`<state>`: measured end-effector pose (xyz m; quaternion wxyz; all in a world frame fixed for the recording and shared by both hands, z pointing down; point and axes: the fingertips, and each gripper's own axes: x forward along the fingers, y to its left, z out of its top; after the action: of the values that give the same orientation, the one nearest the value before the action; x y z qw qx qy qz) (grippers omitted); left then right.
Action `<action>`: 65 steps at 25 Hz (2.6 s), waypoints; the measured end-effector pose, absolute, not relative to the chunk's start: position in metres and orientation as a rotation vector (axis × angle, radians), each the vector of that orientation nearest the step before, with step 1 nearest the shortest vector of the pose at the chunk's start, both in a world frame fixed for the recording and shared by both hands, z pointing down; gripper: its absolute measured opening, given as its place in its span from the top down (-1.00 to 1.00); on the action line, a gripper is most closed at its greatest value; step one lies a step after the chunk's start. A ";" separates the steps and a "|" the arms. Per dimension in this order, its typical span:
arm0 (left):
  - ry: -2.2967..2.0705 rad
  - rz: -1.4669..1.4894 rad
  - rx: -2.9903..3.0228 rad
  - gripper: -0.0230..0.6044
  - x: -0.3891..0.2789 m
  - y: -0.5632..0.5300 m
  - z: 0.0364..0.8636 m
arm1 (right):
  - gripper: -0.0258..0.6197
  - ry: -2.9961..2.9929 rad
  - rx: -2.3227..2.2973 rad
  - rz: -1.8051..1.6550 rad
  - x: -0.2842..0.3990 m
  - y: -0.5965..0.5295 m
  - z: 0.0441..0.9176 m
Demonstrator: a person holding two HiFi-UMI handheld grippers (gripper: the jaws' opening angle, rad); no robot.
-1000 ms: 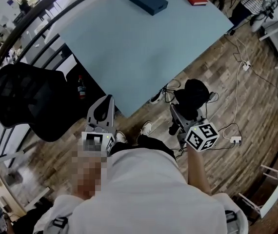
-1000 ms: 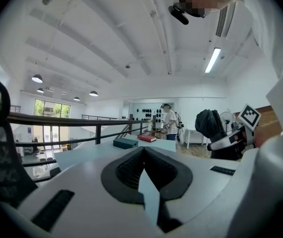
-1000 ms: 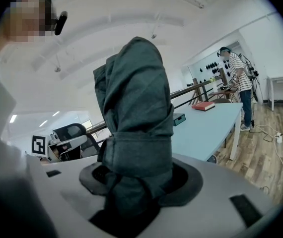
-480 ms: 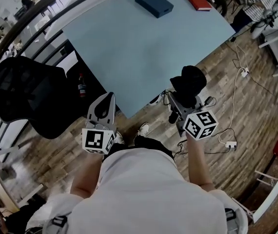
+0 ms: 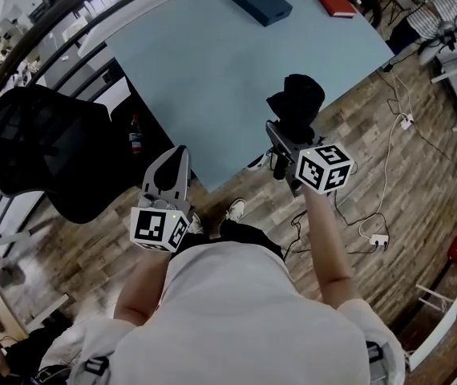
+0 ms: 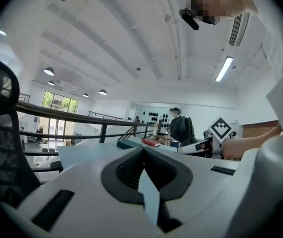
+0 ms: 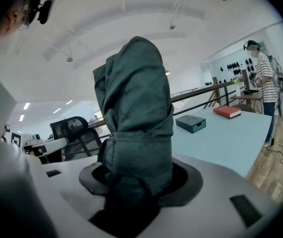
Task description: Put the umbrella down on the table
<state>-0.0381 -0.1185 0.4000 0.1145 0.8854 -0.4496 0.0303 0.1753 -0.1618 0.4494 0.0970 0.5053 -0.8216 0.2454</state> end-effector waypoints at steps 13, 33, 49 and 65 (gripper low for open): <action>-1.395 0.196 2.597 0.85 -0.034 -0.121 0.402 | 0.21 -2.369 1.270 0.697 0.158 -0.224 0.505; -1.483 0.324 2.540 0.85 -0.032 -0.129 0.411 | 0.21 -2.184 1.148 0.941 0.158 -0.296 0.619; -1.576 0.380 2.467 0.85 -0.048 -0.135 0.419 | 0.19 -2.057 1.189 0.856 0.147 -0.340 0.654; -1.633 0.430 2.394 0.85 -0.066 -0.134 0.428 | 0.16 -1.939 1.148 0.714 0.144 -0.366 0.682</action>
<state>-0.0657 -0.1337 0.4276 0.1060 0.8125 -0.5544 0.1459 0.1441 -0.3662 0.6818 0.3793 0.4494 -0.7590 0.2795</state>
